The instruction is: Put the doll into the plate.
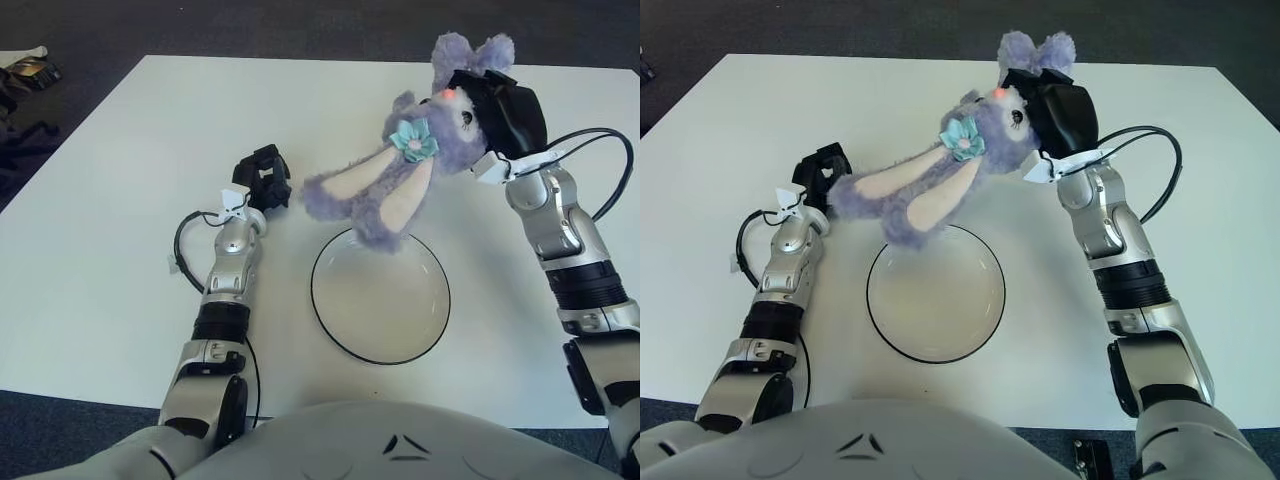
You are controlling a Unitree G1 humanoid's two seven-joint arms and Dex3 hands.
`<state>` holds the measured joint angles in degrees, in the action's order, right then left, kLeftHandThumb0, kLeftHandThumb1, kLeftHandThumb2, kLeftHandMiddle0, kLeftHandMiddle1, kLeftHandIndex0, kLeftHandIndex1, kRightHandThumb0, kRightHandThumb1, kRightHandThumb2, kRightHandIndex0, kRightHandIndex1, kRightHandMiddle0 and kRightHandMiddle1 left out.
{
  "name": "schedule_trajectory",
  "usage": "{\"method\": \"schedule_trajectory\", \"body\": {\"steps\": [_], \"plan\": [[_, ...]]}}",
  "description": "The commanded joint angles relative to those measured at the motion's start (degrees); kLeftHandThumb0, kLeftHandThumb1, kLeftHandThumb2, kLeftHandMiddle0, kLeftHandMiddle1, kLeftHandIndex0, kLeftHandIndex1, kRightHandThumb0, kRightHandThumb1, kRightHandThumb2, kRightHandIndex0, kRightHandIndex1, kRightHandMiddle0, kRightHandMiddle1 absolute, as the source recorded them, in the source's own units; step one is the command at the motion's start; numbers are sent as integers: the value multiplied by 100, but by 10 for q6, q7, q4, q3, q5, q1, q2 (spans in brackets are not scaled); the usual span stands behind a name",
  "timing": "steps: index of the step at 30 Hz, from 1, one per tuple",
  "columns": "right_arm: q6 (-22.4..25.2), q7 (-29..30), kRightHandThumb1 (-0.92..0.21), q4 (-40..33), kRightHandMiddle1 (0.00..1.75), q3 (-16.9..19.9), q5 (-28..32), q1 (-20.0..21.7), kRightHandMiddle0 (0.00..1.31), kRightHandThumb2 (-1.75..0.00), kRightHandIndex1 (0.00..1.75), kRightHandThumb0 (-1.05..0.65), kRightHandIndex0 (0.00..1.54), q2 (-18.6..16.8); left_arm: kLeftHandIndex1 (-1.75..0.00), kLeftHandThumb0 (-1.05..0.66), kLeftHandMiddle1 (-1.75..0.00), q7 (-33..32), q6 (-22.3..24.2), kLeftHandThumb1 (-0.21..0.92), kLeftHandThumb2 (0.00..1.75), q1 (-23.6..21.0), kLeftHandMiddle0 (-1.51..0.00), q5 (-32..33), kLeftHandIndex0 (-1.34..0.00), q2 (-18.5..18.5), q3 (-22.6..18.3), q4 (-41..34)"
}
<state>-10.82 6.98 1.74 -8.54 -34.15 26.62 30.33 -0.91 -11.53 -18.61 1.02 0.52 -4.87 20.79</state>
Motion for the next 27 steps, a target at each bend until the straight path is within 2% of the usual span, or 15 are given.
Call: {"method": "schedule_trajectory", "body": {"steps": [1,7,27], "plan": [[-27,-7,-10,-26,175,11,12,-13,108,-159,175,57,79,4,-175,-53,-175,-7,-9,73,95,-13,-138,-4,-114,10,-7,49],[-57,-20,-11,-59,175,18,24,-39,107,-157,175,56,78,5,-175,-53,-175,-15,-10,73,95,-25,-137,-9,-114,18,-10,83],[-68,-68,-13,-177,175,29,52,-117,104,-155,175,55,77,-32,-175,-54,-175,-20,-20,73,95,-30,-135,-19,-111,27,-7,103]]}}
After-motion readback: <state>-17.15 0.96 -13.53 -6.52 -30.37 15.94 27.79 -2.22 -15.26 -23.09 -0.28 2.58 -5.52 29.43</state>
